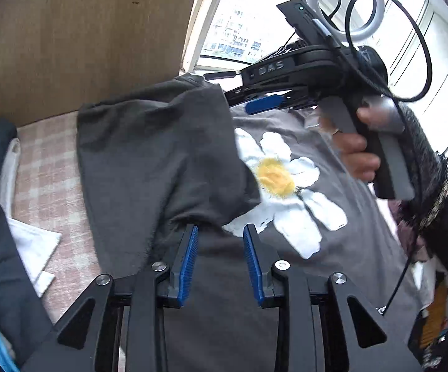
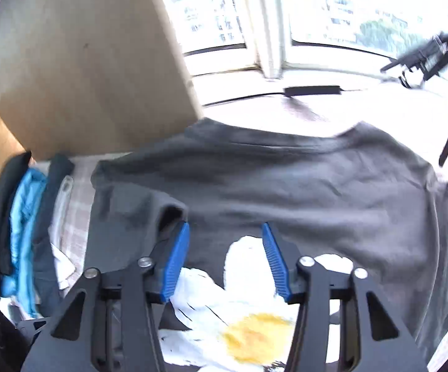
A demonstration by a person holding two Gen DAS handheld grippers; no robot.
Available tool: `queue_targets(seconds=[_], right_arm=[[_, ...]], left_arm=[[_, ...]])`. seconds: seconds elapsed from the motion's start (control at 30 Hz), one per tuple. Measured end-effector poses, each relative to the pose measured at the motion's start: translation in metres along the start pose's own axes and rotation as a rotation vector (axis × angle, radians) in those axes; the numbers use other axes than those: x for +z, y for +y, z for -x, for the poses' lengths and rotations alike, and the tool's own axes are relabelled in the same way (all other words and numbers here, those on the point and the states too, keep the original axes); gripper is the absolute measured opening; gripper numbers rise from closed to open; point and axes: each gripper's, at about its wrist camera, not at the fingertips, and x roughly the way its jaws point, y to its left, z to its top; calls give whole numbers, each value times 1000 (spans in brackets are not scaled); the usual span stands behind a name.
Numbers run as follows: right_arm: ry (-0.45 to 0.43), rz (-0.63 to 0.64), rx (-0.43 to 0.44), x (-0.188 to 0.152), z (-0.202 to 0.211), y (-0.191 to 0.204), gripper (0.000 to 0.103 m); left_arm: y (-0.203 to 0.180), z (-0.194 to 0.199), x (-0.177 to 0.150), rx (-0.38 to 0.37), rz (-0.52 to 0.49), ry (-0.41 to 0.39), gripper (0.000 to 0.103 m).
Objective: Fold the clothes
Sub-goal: 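Grasp the sleeve and side panel with both grippers and fold it over the daisy print, then release the folded side panel and lift both grippers away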
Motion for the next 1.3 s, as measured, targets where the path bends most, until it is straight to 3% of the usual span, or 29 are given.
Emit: queue_targets(seconds=[0.17,0.27,0.33,0.43,0.57,0.67,0.7,0.77,0.87,0.9,0.97,1.07,1.2,1.27,1.3], right_arm=[[17,107,-4,1,-1,15,49],[96,153,-1,-9,-19,31,49],[114,143,4,-21,-17,30,49],[142,74,83,-47,-4,17,49],[201,82,117,-76,1,11,49],[217,144,87,-76,-10,23,50],[212,163,91,-75,-12,28,47],[205,200,93,-73,-15,37,10],[193,226,86,-71,-11,43,3],[168,223,80,-70,-7,41,3],[180,241,-15,-68,-7,35,5],[187,221,-41,-55,0,22,6],[79,308,80,-17,14,54,11],[56,388,99,5,-4,87,30],[51,425,100,15,-15,103,33]], left_arm=[[19,12,-11,123,4,22,29],[26,10,-15,173,-16,51,29],[26,10,-18,205,-43,65,29],[24,11,-24,232,-79,84,30],[25,1,-26,287,-111,128,29],[32,0,-23,299,-86,134,16],[34,2,-22,312,-82,132,14],[37,4,-21,325,-77,138,12],[41,8,-22,349,-74,140,9],[42,9,-23,360,-75,140,9],[45,10,-25,370,-64,143,13],[47,12,-27,365,-48,139,14],[43,17,-27,344,-30,101,15],[40,12,-29,349,-30,102,15],[40,11,-30,347,-26,104,15]])
